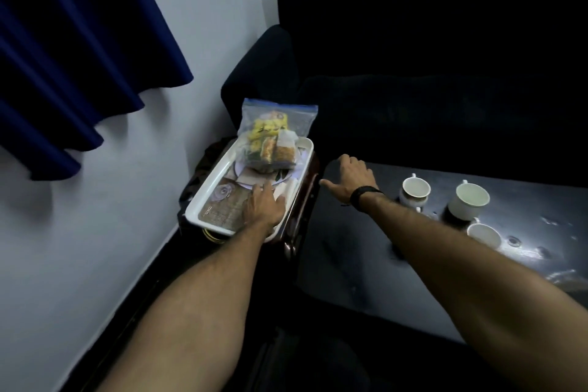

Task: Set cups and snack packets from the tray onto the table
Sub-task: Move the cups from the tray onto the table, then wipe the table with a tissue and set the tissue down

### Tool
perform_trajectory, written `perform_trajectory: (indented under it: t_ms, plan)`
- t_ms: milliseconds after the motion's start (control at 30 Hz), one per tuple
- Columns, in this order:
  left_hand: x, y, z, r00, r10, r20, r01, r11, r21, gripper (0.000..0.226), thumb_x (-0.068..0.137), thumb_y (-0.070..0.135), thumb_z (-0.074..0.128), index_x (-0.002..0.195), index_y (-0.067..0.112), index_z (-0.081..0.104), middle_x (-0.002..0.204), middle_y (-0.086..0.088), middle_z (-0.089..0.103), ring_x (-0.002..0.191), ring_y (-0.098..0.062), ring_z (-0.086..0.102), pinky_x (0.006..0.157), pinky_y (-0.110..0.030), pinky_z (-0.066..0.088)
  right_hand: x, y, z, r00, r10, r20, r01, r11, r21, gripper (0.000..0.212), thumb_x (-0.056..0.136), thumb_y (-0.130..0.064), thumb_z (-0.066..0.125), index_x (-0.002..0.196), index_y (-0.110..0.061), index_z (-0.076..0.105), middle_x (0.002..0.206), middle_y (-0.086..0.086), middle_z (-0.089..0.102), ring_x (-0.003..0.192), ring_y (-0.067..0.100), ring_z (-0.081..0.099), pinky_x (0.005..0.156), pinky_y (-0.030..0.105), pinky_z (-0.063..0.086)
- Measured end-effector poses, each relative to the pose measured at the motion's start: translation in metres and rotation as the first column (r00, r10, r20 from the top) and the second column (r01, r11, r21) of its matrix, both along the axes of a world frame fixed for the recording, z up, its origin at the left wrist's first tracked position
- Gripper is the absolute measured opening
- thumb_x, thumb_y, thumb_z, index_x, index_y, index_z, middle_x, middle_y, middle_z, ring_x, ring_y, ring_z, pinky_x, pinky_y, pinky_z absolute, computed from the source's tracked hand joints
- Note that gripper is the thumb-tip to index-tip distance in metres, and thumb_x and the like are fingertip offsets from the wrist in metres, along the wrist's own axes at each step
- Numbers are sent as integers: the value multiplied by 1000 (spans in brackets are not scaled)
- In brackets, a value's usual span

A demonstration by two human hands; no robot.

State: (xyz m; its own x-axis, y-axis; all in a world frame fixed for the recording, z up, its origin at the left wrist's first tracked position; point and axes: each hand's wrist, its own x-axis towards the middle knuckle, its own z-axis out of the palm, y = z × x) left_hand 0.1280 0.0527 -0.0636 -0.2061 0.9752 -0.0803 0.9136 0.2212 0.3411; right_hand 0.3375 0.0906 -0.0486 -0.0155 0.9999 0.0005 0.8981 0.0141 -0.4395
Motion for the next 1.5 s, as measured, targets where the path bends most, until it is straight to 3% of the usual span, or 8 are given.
perform_trajectory:
  t_ms: [367,533,633,733,867,1133,1367,1500]
  plan:
    - [-17,1,-16,966,250,68,-233,953,-194,55,74,44,71,117,10,65,126,-11,63,118,-32,59,92,-38,52,-90,-9,-18,987,161,8,-157,972,-176,62,78,-60,64,117,-13,53,120,11,62,108,33,59,89,45,49]
    - [-12,10,-9,796,367,482,-297,930,-216,33,82,22,68,108,2,65,117,-17,67,104,-32,66,68,-35,59,-88,-9,-18,982,-8,-189,-53,947,-316,68,76,-55,70,127,-13,56,123,10,64,109,30,62,89,38,53]
    - [-3,10,2,722,344,601,-303,937,-173,23,85,25,67,97,5,67,109,-18,70,100,-32,67,85,-42,58,-81,-10,-12,929,-145,-340,6,926,-377,38,77,-48,73,95,-15,67,100,7,65,90,22,61,74,29,50]
    - [3,10,5,660,344,668,-311,934,-174,28,85,22,68,105,3,69,110,-19,70,103,-32,67,91,-45,56,-81,-12,-7,882,-219,-417,40,917,-398,27,82,-27,66,100,-8,70,102,9,66,89,23,61,71,26,47]
    - [24,0,23,666,314,677,-316,940,-124,30,80,35,72,91,7,70,102,-14,73,87,-23,66,78,-34,53,-57,-20,13,723,-348,-597,161,925,-344,14,81,-19,60,88,-10,68,91,6,64,86,24,60,64,25,44]
    - [99,-7,53,737,193,647,-144,981,-130,36,86,40,68,62,16,56,71,-11,65,88,-32,69,87,-40,54,64,-26,53,507,-464,-727,315,884,-345,16,78,-15,68,94,-18,69,106,9,69,104,31,65,91,46,56]
    - [203,-13,69,820,25,572,45,993,-108,25,84,41,69,87,16,66,104,-11,73,102,-28,68,93,-36,54,186,-54,66,346,-503,-792,315,857,-407,31,82,4,65,109,-9,64,112,14,65,80,25,65,60,36,55]
    - [279,-28,71,843,-158,514,232,969,-83,18,83,34,71,88,19,63,110,-9,70,104,-22,65,85,-24,47,264,-82,74,312,-543,-779,367,826,-428,52,74,13,69,121,-7,62,109,13,63,93,28,62,58,32,55]
